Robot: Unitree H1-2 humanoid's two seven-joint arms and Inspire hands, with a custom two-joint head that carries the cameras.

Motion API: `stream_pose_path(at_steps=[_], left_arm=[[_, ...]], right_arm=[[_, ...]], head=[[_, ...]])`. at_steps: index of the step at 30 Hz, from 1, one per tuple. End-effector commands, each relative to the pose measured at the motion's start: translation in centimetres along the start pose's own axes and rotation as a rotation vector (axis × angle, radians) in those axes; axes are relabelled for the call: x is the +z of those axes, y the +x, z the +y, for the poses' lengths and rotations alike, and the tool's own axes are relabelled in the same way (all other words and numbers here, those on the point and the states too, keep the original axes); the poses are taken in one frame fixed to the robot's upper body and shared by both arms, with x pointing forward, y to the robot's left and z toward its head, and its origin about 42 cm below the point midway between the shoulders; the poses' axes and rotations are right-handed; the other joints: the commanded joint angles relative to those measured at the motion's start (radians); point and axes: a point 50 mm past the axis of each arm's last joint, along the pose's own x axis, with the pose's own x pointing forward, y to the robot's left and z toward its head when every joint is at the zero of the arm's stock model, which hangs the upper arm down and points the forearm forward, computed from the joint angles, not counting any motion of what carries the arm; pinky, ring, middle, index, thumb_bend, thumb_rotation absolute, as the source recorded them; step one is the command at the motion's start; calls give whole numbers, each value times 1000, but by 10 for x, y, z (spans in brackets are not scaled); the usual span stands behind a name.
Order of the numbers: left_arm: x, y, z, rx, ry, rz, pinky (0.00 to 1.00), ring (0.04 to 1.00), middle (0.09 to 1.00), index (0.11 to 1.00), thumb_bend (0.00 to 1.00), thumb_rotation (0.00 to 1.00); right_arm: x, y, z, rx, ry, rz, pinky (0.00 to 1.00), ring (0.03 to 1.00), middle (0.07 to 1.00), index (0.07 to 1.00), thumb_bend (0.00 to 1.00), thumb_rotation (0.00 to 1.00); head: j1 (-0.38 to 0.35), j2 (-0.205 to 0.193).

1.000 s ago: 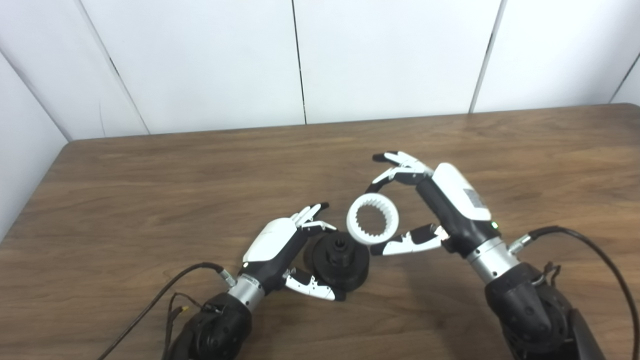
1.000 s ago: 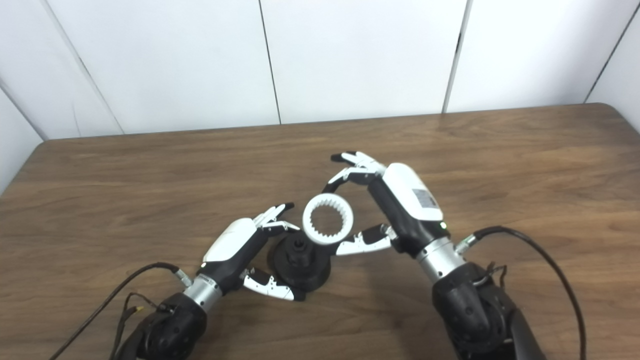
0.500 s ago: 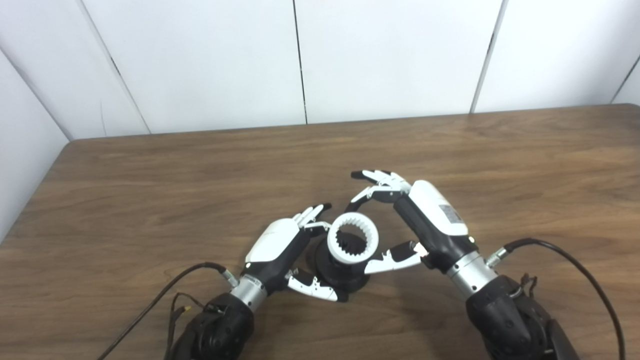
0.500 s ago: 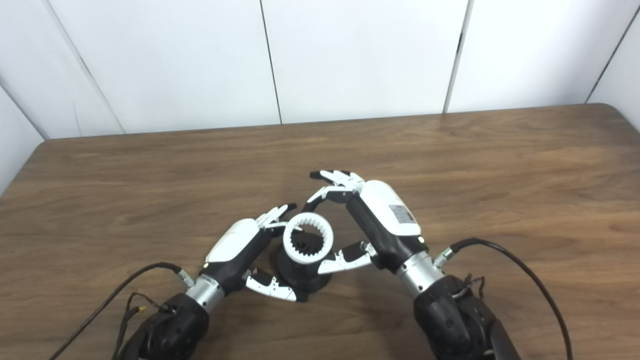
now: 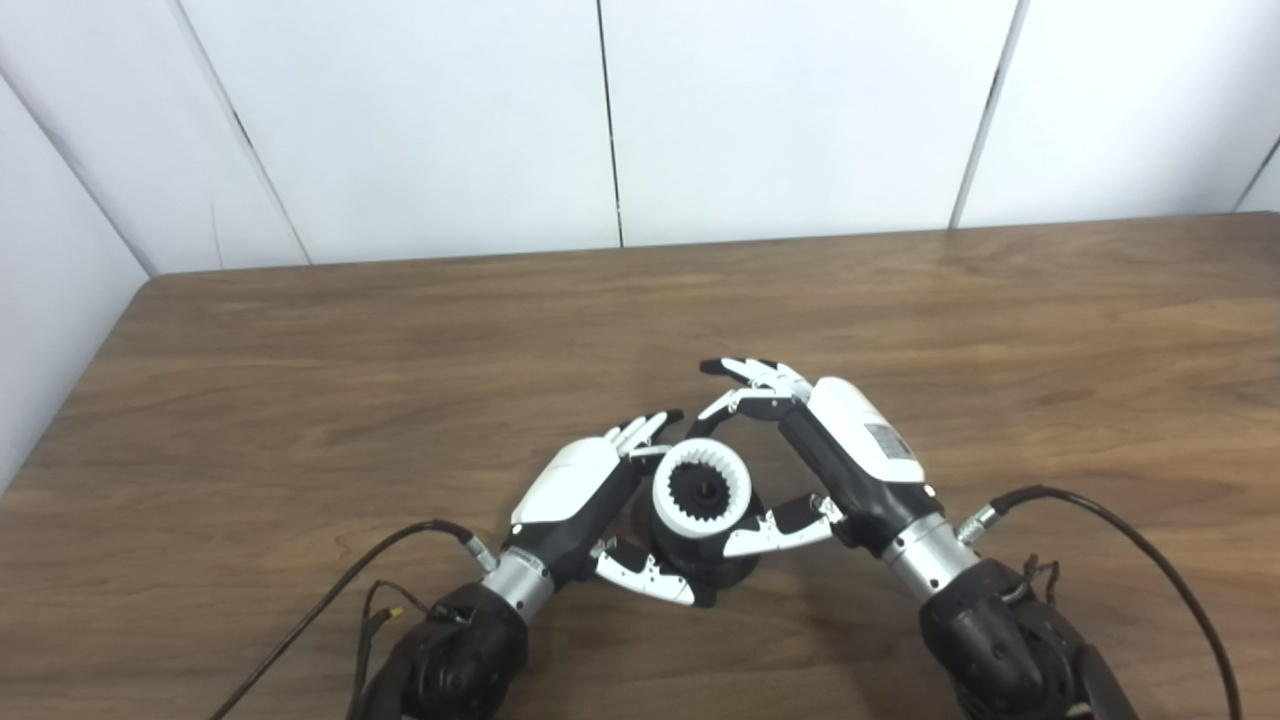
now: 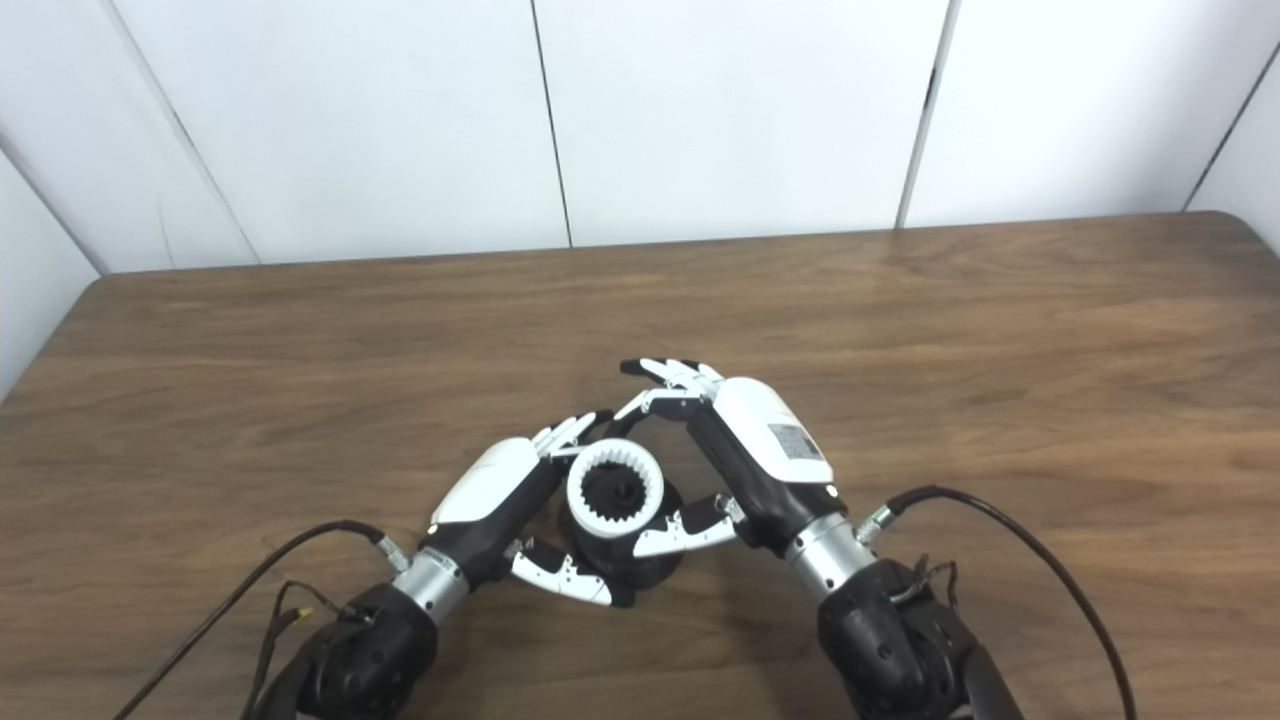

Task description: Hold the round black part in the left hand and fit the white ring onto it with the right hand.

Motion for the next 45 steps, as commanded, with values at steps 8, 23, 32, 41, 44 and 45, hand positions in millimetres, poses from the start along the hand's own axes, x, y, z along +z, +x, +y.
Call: stream_pose_path(at_steps=[8,23,32,41,44,45], left_arm=[[9,1,7,15,25,-32,987,1000,1000,664,954,323],[10,0,11,13,28,-29,998,1000,1000,667,952,313],[10,-1,14,15,34,-24,1000,1000,1000,669,952,332],[8,-1,17,19,25,-24,1000,1000,1000,668,954,342],[7,-1,17,23,22,-29,1000,1000,1000,667,952,338],[7,-1,17,22,23,-28,1000,1000,1000,667,952,338]], right_arm=[[5,12,-5,-29,-7,-47,957,922,897,494,521,158],[-6,10,-3,-8,-21,-9,957,925,895,494,521,158],[-16,7,2,10,-26,18,950,929,903,496,522,157],[-17,5,-4,108,-94,63,907,969,971,772,893,328],[-16,5,-6,137,-109,82,925,989,996,852,940,347],[-15,5,-7,148,-115,89,926,992,998,866,950,349]], head=[[4,2],[4,17],[6,21],[5,25],[5,26],[5,26]])
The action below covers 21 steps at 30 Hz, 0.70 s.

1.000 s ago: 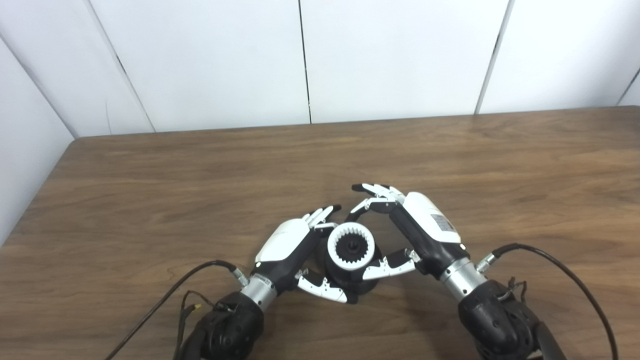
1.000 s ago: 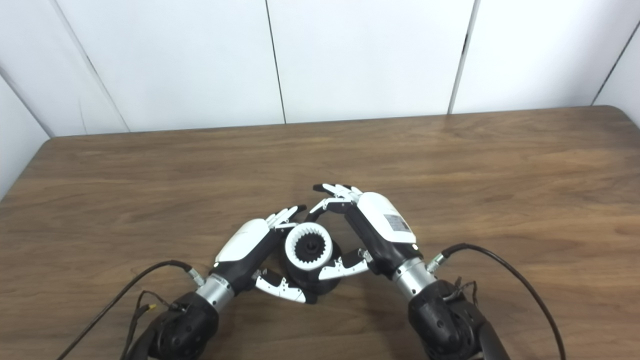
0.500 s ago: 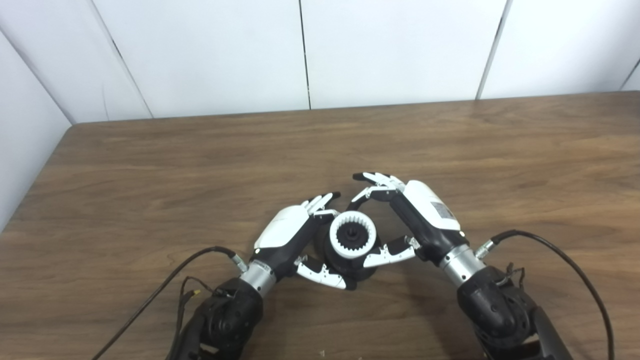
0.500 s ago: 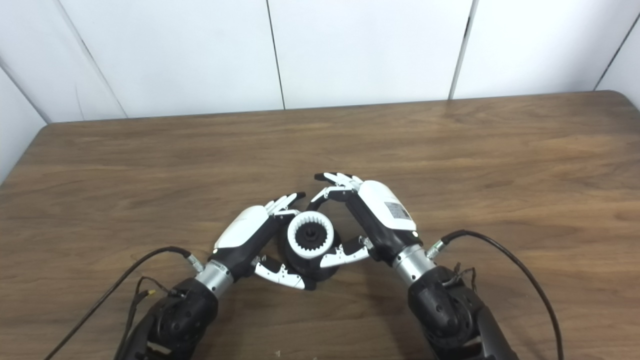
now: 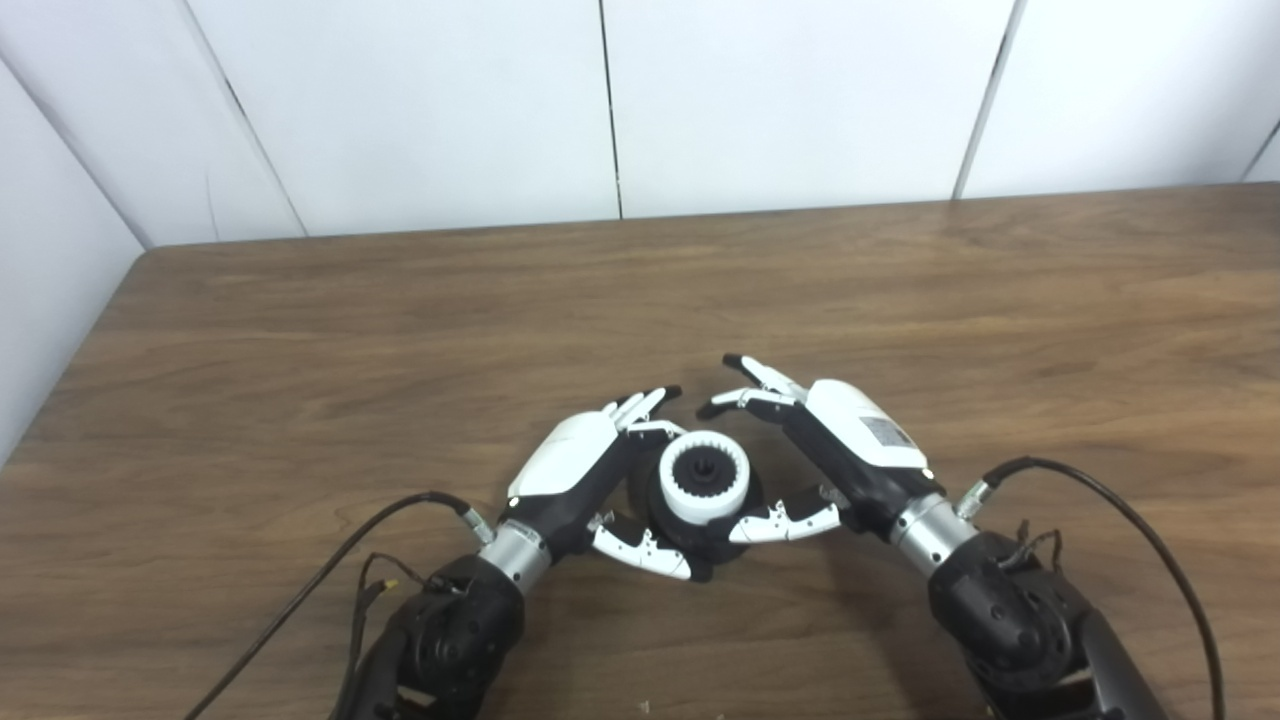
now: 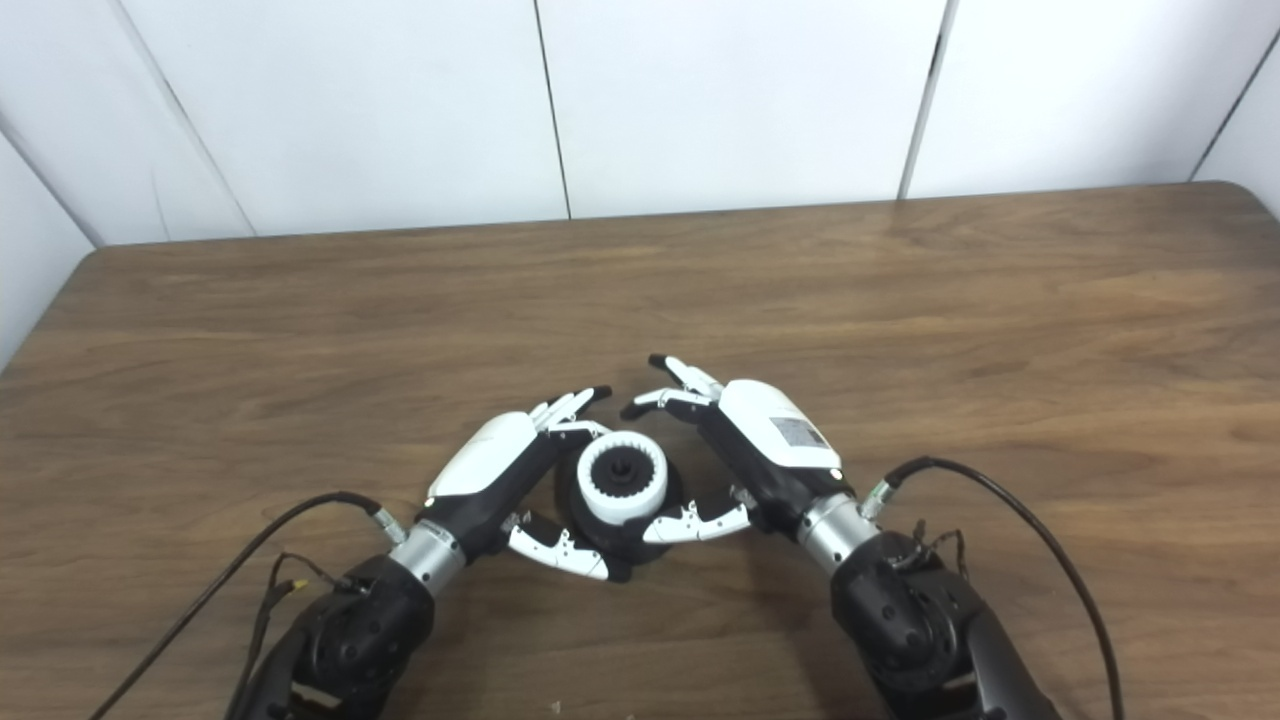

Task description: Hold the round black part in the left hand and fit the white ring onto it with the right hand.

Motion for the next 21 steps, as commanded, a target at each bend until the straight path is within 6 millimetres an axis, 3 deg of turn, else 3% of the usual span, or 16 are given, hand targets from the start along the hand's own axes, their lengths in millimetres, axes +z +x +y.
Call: stream_pose_path(at_steps=[1,6,14,21], left_arm=[[5,2,14,37,26,-37,1000,1000,1000,667,952,338],[6,3,13,32,31,-30,1000,1000,1000,670,953,338],[5,2,12,35,27,-28,1000,1000,1000,668,956,330],[3,1,10,41,28,-28,999,1000,1000,669,950,325]], right_arm=[[9,3,-14,-3,-48,-20,930,996,999,906,973,349],[9,3,-14,23,-64,-12,917,1000,1000,997,1000,354],[6,1,-15,71,-67,29,930,1000,1000,1000,1000,361],[-6,-5,-23,93,-101,55,927,1000,1000,1000,1000,436]], head=[[2,1],[3,0],[-3,-11],[-3,-32]])
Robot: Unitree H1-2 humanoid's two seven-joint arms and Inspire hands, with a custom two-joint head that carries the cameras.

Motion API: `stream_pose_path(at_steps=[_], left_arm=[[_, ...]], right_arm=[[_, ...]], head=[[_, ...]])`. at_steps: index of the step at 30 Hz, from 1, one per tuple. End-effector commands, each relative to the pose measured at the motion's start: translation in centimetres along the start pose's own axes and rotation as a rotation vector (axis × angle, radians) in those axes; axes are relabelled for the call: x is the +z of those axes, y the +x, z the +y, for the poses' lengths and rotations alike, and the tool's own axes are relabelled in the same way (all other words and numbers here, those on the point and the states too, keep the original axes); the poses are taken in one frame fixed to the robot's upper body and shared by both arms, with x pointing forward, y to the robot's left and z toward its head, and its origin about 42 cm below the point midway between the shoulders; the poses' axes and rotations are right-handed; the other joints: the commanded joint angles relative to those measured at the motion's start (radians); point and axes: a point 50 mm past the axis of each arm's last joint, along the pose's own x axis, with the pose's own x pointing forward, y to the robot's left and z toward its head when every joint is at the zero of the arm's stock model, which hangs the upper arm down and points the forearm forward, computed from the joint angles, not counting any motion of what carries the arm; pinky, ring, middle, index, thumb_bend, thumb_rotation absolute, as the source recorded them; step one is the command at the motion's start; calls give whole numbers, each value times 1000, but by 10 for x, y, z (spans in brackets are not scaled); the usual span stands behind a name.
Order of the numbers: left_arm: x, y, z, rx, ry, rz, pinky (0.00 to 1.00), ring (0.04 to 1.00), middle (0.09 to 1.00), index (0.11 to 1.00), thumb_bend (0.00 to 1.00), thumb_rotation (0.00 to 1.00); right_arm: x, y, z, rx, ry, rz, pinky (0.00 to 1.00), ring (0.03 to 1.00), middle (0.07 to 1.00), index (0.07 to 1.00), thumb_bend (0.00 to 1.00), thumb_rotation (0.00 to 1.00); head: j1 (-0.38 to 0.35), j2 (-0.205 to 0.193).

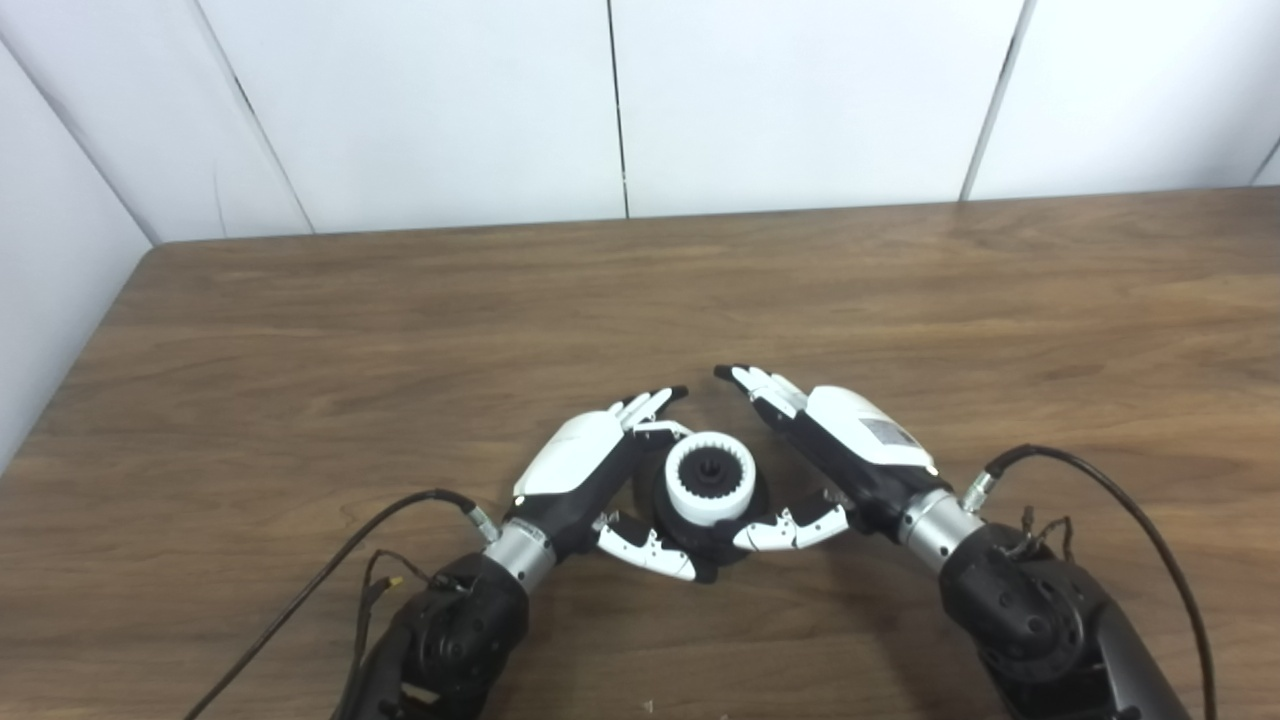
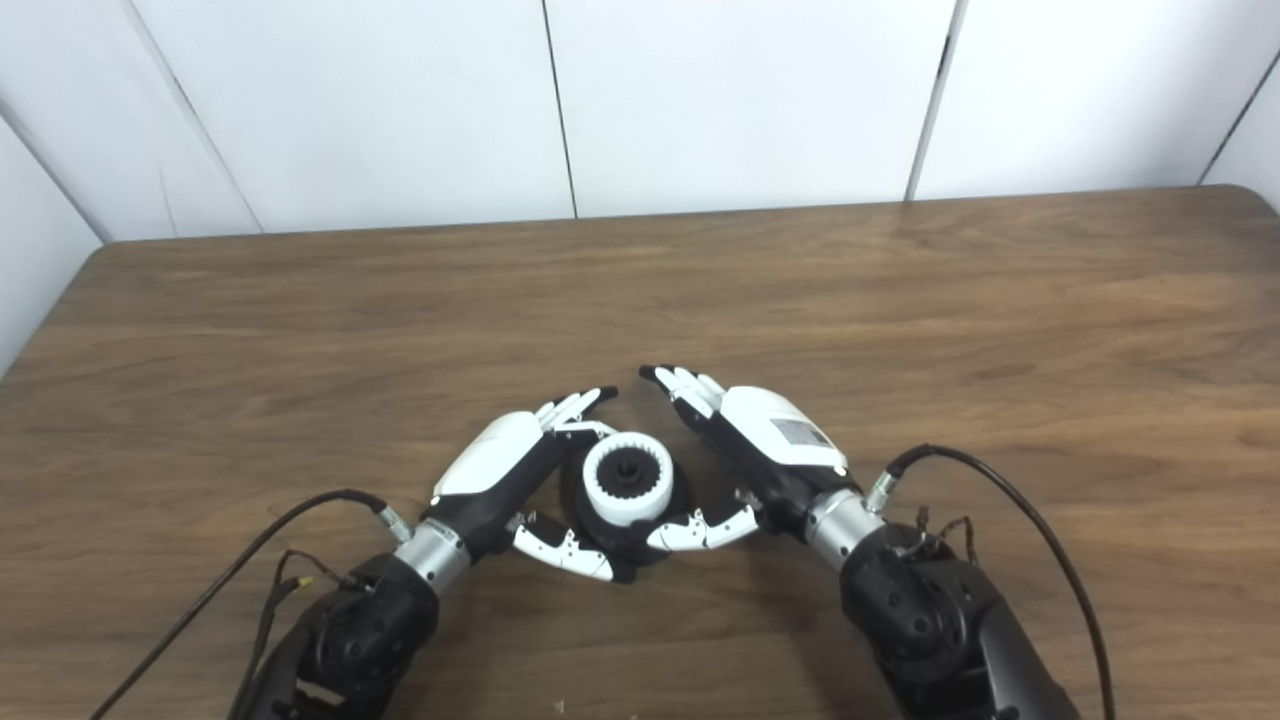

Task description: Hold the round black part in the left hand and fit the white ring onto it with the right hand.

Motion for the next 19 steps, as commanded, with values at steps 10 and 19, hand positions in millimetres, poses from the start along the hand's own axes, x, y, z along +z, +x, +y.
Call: stream_pose_path(at_steps=[10,19], left_arm=[[-1,3,12,57,30,-22,976,1000,1000,666,953,326],[-2,2,14,54,25,-12,978,1000,1000,668,951,320]], right_arm=[[-25,-9,-27,-26,-45,23,937,1000,1000,1000,1000,446],[-32,-14,-32,-20,-45,44,932,1000,1000,1000,1000,455]], head=[[2,-6],[-4,-3]])
